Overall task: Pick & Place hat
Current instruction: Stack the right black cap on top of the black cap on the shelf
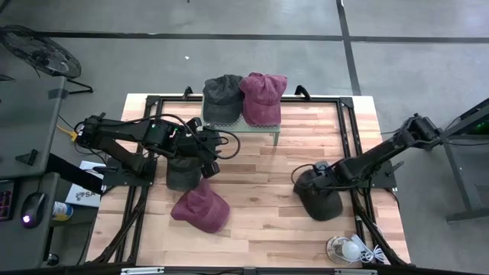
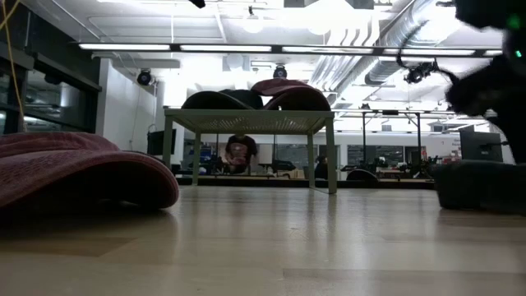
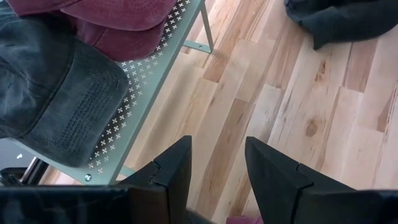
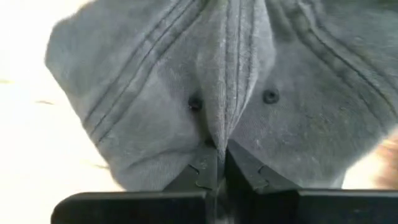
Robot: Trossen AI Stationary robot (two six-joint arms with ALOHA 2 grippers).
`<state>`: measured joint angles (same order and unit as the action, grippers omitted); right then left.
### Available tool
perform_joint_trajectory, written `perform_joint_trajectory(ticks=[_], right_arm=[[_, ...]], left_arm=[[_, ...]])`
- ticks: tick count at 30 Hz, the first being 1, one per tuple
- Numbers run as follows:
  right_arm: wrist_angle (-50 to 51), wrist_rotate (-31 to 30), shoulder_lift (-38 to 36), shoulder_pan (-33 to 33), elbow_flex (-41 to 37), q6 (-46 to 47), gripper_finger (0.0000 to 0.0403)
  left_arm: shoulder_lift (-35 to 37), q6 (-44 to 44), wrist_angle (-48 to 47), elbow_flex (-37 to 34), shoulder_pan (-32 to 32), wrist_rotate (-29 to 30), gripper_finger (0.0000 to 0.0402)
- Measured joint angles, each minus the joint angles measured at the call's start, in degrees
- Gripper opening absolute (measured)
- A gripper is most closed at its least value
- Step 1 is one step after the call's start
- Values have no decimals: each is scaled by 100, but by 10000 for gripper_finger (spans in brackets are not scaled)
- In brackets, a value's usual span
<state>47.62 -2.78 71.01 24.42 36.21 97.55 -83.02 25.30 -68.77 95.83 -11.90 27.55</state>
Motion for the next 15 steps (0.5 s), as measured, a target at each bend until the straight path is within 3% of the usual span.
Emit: perform_joint_trajectory(ticks=[15], right_arm=[[1635, -988, -127, -1, 2031, -698, 5]], left_arm=[[0, 102, 235, -2, -2, -174, 146]])
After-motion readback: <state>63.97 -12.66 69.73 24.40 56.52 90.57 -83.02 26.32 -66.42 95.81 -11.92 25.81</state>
